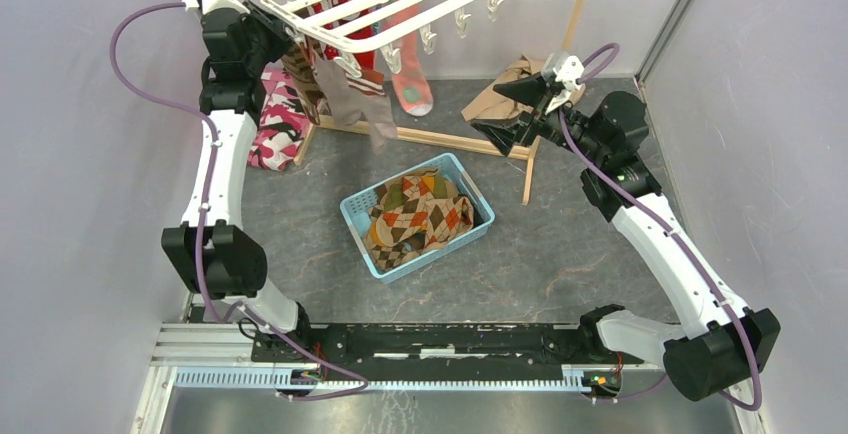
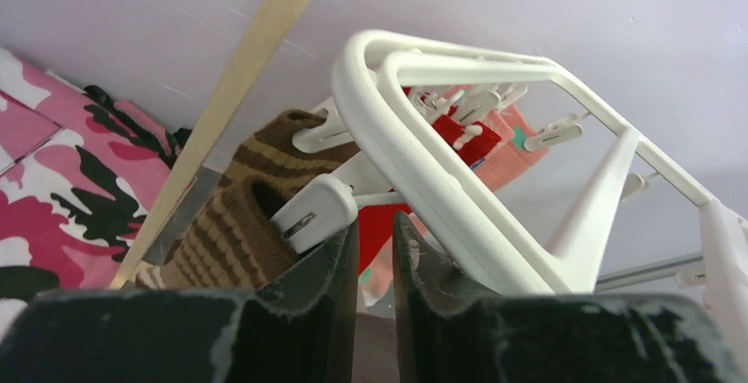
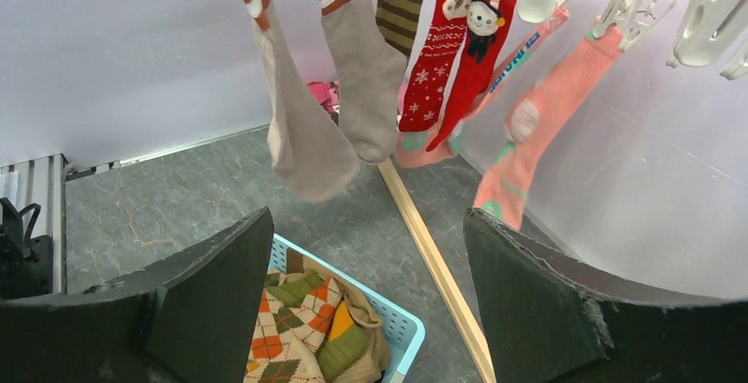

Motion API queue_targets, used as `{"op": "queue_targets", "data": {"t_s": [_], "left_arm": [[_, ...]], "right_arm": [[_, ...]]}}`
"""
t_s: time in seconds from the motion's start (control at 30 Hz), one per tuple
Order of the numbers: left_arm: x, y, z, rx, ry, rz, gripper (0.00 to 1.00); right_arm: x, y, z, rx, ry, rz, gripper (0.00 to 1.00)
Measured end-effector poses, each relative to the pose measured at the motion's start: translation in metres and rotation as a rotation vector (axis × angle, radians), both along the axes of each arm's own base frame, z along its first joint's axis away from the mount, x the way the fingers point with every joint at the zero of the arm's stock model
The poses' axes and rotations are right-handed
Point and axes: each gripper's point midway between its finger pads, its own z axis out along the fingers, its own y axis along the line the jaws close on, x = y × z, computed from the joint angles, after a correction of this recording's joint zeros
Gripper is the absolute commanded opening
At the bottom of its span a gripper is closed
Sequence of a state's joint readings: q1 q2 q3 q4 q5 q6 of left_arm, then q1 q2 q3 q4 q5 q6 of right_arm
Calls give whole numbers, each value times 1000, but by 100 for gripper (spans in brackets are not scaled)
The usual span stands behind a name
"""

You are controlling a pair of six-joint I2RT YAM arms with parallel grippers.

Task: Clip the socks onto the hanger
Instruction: Rotate the hanger at the clothesline.

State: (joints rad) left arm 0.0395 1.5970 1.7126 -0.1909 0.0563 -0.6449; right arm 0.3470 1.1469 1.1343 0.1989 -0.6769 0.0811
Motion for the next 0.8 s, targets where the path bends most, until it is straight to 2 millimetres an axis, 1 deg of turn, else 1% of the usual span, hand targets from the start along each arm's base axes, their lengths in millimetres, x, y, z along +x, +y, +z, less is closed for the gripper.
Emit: {"op": "queue_targets", "data": {"t_s": [0.17, 0.27, 0.33, 0.43, 0.57, 0.73, 0.8], "left_arm": [[18, 6, -5, -8, -23, -45, 27], [27, 3, -5, -33, -37, -81, 27], [32, 0, -6, -52, -39, -100, 27], [40, -5, -6, -79, -48, -127, 27], [45, -7, -4, -100, -60, -137, 27], [48, -7, 6, -129, -78, -137, 27], [51, -7, 10, -140, -86, -138, 28]], "right_arm": [[6, -4, -3, -5, 8, -39, 85], [15, -11, -7, -15, 26, -105, 86], [23, -15, -5, -15, 28, -149, 86], [37, -23, 8, 6, 15, -226, 86], [49, -30, 26, 65, -1, -294, 86], [64, -28, 44, 128, -7, -312, 85], [66, -26, 48, 144, -15, -300, 86]]}}
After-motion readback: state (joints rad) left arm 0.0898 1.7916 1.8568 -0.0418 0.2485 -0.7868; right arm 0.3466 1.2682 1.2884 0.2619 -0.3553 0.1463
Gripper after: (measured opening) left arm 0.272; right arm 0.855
